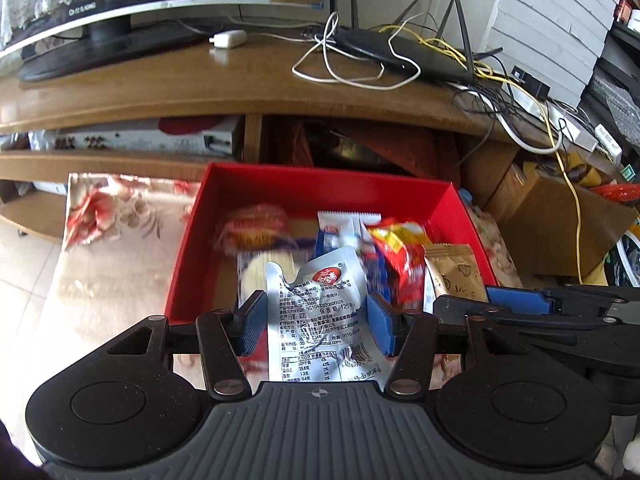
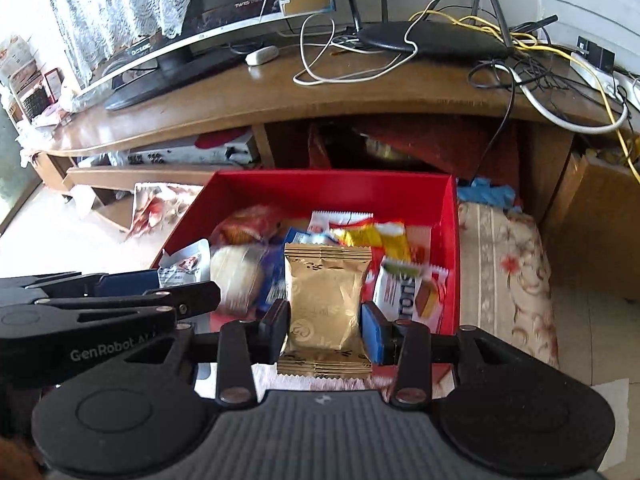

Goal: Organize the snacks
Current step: 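Lower both snacks into the red box and open both tools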

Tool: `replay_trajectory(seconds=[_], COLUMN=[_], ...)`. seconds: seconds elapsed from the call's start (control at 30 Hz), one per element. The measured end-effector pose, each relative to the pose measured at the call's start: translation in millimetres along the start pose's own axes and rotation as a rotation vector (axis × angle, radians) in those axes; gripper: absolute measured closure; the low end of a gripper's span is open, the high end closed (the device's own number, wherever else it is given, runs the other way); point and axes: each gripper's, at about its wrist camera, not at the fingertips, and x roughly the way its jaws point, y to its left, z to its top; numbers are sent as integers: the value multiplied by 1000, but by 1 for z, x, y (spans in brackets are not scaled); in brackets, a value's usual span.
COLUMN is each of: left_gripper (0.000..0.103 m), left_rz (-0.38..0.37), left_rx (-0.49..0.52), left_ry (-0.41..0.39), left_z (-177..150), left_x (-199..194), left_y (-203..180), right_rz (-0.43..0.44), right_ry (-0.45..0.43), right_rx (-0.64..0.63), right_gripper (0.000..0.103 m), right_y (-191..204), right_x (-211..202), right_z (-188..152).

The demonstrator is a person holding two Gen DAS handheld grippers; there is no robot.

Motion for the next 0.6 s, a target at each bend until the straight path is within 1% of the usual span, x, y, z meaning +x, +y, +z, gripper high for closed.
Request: replay_trajectory(seconds=[0.37, 0.6], left_gripper=[43, 43], left_rz=[19, 37], left_rx=[-1, 6], left_ry=[-8, 2], left_z=[21, 27], left_x=[19, 34], left_y=[4, 5], right_rz=[-15, -31], right_ry=[-4, 7], right_rx=[11, 10], right_gripper=[64, 64], right_y=[-4, -6], right_x=[21, 37], right_z=[21, 26])
